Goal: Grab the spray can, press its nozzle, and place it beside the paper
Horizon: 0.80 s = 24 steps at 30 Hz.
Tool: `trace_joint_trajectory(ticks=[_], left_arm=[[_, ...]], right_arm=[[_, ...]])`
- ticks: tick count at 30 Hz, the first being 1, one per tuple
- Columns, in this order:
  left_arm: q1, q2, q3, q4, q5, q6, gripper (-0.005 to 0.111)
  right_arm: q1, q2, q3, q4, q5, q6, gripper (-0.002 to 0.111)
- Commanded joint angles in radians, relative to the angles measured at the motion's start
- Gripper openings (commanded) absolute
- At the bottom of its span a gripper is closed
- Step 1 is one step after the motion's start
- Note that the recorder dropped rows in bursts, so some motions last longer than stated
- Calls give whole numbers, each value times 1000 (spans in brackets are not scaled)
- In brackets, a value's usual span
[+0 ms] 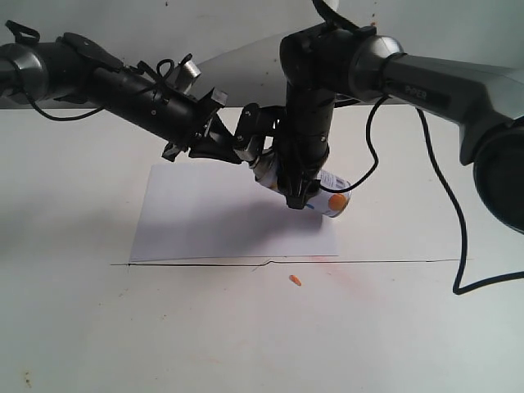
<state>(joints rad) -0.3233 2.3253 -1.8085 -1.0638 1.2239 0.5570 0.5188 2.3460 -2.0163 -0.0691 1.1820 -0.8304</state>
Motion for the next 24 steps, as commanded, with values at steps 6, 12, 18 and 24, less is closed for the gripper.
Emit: trace_joint_trajectory(ticks=[6,12,18,24], left_arm=[[-7,3,5,-20,-3,5,0],[-7,3,5,-21,-3,20,0],[-7,3,5,-21,-3,24,0],[11,3,5,-19,-3,51,0]], right_arm=[[2,-16,-5,10,-13,-2,0],[2,-16,-5,10,-5,-2,0],[2,-18,-5,10,1,-2,0],[2,-42,-5,-3,5,50,0]])
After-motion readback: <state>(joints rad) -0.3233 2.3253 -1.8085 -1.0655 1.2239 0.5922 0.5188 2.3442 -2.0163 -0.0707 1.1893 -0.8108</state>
